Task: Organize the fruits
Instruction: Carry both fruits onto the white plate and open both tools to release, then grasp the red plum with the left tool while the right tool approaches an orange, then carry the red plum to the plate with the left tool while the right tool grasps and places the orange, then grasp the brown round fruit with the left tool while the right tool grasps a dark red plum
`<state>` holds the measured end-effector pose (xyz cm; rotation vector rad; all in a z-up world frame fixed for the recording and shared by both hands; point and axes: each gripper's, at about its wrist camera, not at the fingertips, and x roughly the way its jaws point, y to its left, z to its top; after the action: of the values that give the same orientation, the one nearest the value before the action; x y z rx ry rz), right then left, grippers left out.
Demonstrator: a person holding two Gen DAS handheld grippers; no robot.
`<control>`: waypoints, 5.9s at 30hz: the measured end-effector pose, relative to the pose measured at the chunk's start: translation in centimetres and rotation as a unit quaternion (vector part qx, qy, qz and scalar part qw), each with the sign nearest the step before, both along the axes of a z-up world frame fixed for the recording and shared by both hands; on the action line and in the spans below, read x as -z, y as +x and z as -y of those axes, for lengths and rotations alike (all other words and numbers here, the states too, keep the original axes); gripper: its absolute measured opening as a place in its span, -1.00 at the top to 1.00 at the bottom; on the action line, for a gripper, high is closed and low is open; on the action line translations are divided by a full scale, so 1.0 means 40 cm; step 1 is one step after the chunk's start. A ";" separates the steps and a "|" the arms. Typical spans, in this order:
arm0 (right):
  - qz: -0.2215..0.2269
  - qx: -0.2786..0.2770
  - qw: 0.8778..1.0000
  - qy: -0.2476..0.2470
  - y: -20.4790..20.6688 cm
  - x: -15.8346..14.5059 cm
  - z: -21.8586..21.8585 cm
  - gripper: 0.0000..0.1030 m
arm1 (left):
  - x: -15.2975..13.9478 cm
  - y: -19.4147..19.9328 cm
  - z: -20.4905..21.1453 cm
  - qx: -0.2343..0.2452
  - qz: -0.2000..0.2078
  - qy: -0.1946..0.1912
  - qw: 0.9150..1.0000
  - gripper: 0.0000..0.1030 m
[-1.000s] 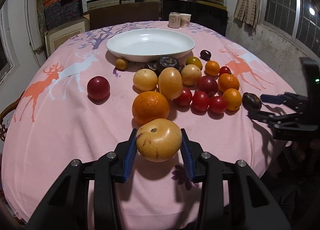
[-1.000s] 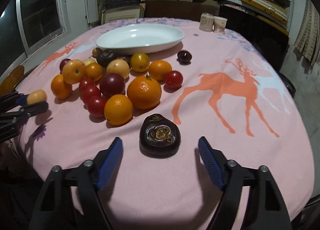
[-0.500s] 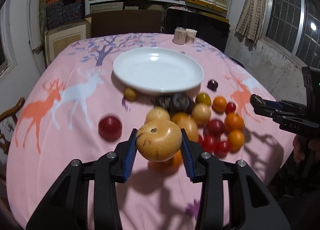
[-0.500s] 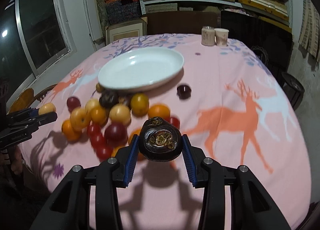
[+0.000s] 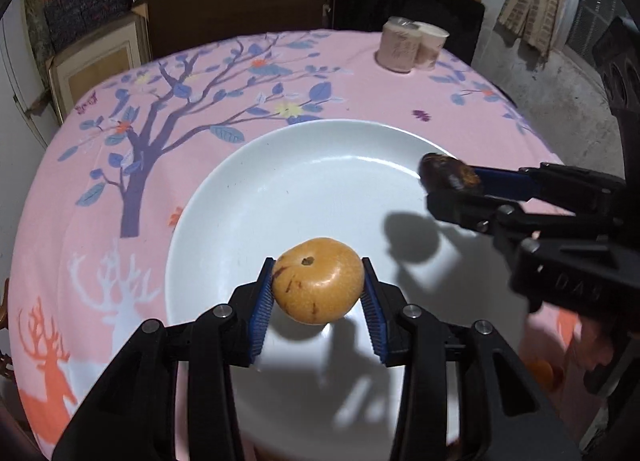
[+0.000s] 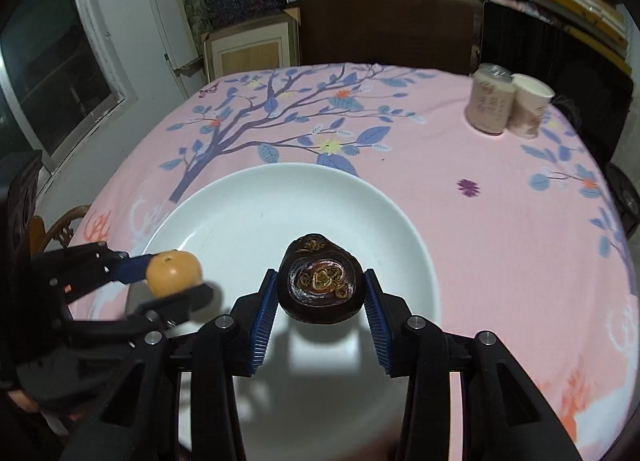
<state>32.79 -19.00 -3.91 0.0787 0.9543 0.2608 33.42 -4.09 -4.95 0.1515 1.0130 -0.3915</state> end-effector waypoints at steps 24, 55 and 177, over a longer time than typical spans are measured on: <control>0.107 0.047 0.993 0.020 -0.666 0.004 0.103 -0.60 | -0.015 -0.560 -0.256 -0.032 0.095 0.009 0.995 -0.87; 0.089 0.023 0.995 -0.041 -0.782 0.077 0.033 -0.60 | 0.024 -0.546 -0.306 -0.074 0.131 -0.048 0.987 0.22; 0.052 0.065 0.997 0.000 -0.350 0.121 0.177 -0.18 | 0.049 -0.369 -0.256 -0.003 0.072 -0.058 0.996 0.44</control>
<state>18.78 -26.08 -8.73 0.1260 0.8421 0.1436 18.68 6.14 -6.90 0.0706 0.8467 -0.4261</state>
